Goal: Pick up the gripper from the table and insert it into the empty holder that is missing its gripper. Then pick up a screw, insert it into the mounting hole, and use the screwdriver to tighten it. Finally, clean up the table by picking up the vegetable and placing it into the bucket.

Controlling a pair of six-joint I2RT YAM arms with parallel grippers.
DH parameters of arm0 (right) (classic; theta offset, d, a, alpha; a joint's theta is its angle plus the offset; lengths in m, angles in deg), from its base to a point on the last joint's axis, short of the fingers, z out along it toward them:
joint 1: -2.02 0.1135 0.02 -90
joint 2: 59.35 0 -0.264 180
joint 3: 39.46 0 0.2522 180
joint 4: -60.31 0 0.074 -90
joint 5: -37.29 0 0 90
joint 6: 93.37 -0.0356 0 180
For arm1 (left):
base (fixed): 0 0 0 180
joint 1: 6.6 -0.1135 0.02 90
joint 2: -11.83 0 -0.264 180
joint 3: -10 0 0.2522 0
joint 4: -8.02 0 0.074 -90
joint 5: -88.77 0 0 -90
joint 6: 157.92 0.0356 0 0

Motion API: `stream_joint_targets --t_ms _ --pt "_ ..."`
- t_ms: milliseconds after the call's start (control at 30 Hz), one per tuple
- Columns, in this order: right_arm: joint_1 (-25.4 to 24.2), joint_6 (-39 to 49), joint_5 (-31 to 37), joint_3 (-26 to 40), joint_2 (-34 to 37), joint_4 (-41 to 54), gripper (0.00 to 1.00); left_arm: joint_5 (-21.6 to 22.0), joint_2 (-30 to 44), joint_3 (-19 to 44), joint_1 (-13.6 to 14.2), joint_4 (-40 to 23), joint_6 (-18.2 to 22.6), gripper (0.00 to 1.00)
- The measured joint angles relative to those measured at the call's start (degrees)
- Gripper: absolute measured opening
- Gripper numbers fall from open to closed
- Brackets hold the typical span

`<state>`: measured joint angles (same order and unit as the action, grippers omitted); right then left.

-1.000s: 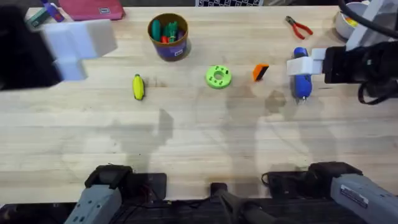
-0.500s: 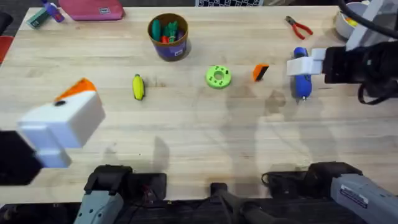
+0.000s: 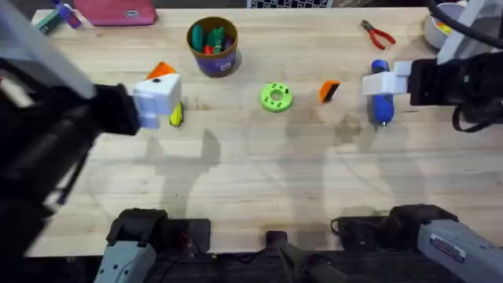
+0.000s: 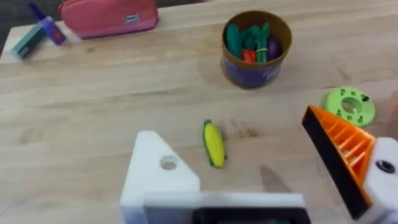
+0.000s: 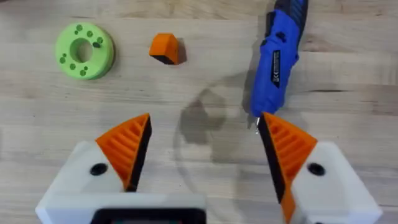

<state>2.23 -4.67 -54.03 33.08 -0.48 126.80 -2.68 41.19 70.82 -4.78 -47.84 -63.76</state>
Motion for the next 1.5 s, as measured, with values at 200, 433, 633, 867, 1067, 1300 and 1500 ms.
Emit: stream_joint_targets --t_ms 200,433,633,867,1067,1300,1500 --pt "0.00 0.00 0.00 0.00 0.00 -0.02 0.994 -5.58 -9.14 -14.44 -1.69 15.80 0.60 0.985" --pt "0.00 0.01 -0.01 0.00 0.00 0.00 0.994 -13.52 -20.81 -28.56 -2.08 29.16 0.99 0.985" --pt "0.00 0.01 0.00 0.00 0.00 -0.02 0.994 -20.04 -27.29 -41.31 -2.15 40.11 -1.69 0.985" --pt "0.00 0.01 -0.02 0.00 0.01 -0.01 0.994 -31.31 -29.01 -46.70 -2.57 46.43 -7.63 0.985" --pt "0.00 0.02 0.00 0.00 0.02 -0.02 0.994 -44.28 -29.07 -46.70 -2.73 42.19 -11.83 0.985" --pt "0.00 0.01 -0.01 0.00 0.01 0.00 0.994 -57.72 -29.07 -46.35 -2.73 35.88 -8.83 0.985" --pt "0.00 0.02 -0.02 0.00 0.01 -0.02 0.994 -64.11 -29.06 -46.26 -2.73 34.79 -4.61 0.985"
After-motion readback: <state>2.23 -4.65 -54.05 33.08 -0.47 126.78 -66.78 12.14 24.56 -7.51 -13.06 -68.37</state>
